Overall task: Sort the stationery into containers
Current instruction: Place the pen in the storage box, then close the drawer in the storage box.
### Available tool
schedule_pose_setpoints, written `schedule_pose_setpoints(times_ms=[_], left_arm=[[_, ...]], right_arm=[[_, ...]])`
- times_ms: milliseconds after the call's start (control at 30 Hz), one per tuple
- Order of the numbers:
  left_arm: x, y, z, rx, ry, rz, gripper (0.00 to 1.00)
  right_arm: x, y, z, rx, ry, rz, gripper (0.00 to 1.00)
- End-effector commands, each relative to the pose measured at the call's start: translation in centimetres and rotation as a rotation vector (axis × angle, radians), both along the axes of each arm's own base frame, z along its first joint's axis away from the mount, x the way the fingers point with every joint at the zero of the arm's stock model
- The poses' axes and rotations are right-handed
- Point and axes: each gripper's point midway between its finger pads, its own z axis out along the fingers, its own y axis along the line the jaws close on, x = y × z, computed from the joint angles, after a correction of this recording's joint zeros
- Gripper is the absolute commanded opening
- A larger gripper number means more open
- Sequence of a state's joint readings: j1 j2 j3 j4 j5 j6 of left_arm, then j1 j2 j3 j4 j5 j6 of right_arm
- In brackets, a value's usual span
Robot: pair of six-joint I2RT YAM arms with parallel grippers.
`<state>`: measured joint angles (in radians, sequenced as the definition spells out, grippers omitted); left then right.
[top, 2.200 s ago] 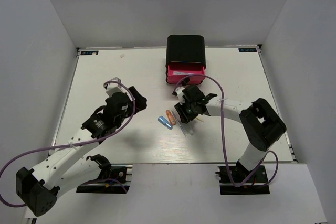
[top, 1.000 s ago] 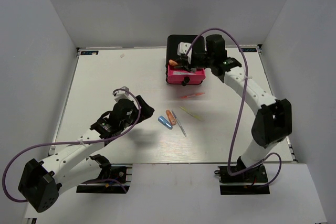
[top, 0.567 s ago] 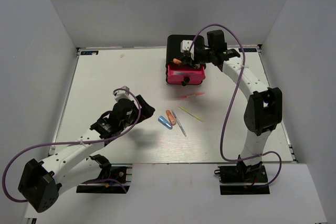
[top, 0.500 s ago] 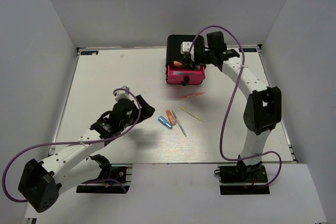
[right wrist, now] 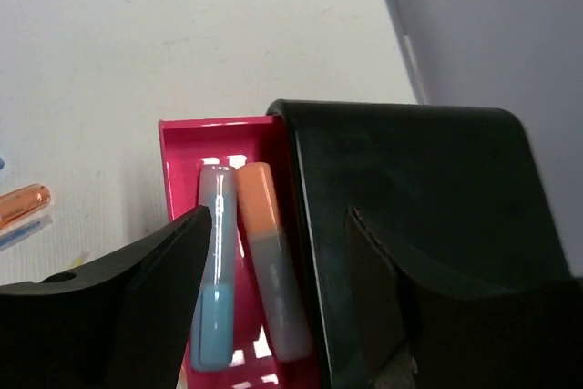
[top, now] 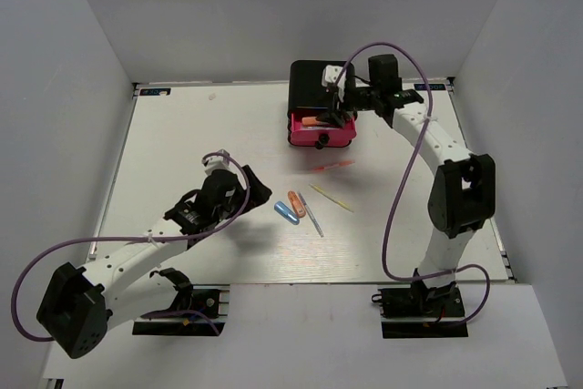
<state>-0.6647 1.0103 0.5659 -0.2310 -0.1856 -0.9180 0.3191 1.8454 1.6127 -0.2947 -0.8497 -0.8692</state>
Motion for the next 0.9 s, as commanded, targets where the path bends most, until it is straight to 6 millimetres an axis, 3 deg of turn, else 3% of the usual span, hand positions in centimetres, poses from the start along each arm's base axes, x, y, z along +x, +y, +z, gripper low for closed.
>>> schedule_pose_setpoints(times_ms=[0, 67, 100, 133, 167, 200, 300, 333, 367, 400, 467, 500, 600, 700, 867], left_arm=[[0.9, -0.8, 2.2, -0.043, -0.050, -0.007, 0.97], [1.0, -0.9, 2.1, -0.043, -0.050, -0.007, 0.97], [1.0, -0.9, 2.1, -0.043, -0.050, -0.007, 0.97], [1.0, -0.9, 1.8, -0.038, -0.043, -0.007, 0.97], [1.1, -1.2, 1.7, -0.043, -0.040, -0.016, 0.96], [1.1, -1.2, 1.7, -0.043, -0.040, -0.016, 0.96], [1.2, -1.5, 1.5, -0.039, -0.026, -0.023, 0.94], [1.2, -1.5, 1.4, -0.039, -0.026, -0.023, 0.94], [1.2, -1.5, 1.1, -0.033, -0.018, -0.023, 0.94], [1.2, -1.5, 1.1, -0.033, -0.017, -0.023, 0.94], [1.3, -1.8, 1.5, -0.049, -0.028, -0.032, 0.94], [1.1, -1.7, 1.1, -0.043, -0.021, -0.032, 0.94], [1.3, -1.9, 1.2, -0.044, -0.022, -0.032, 0.94], [1.3, -1.9, 1.0, -0.038, -0.015, -0.032, 0.94], [1.2, -1.8, 1.1, -0.039, -0.016, -0.032, 0.94]], right_arm=[[-0.3, -0.9, 7.2, 0.140, -0.070, -0.119, 0.66], [-0.1, -1.6, 10.7, 0.246, -0.201, -0.195, 0.57], [-0.8, -3.1, 10.2, 0.316, -0.084, -0.356, 0.45], [-0.9, -3.7, 8.6, 0.355, -0.063, -0.398, 0.27], [-1.2, -3.9, 8.3, 0.382, -0.027, -0.428, 0.06], [-2.0, -4.3, 7.1, 0.404, 0.083, -0.466, 0.00], [-6.6, -3.0, 3.4, 0.312, 0.318, -0.335, 0.00], [-8.0, -2.7, 3.4, 0.317, 0.345, -0.301, 0.07], [-9.0, -2.8, 4.3, 0.338, 0.327, -0.282, 0.23], [-10.8, -2.8, 0.6, 0.312, 0.422, -0.285, 0.43], [-11.9, -2.9, 0.7, 0.342, 0.440, -0.314, 0.43], [-12.6, -3.1, -1.3, 0.359, 0.563, -0.367, 0.44], [-11.2, -4.1, -2.8, 0.437, 0.648, -0.545, 0.46], [-10.0, -4.4, -3.2, 0.500, 0.698, -0.647, 0.53], [-8.2, -3.8, -3.9, 0.560, 0.822, -0.731, 0.60]])
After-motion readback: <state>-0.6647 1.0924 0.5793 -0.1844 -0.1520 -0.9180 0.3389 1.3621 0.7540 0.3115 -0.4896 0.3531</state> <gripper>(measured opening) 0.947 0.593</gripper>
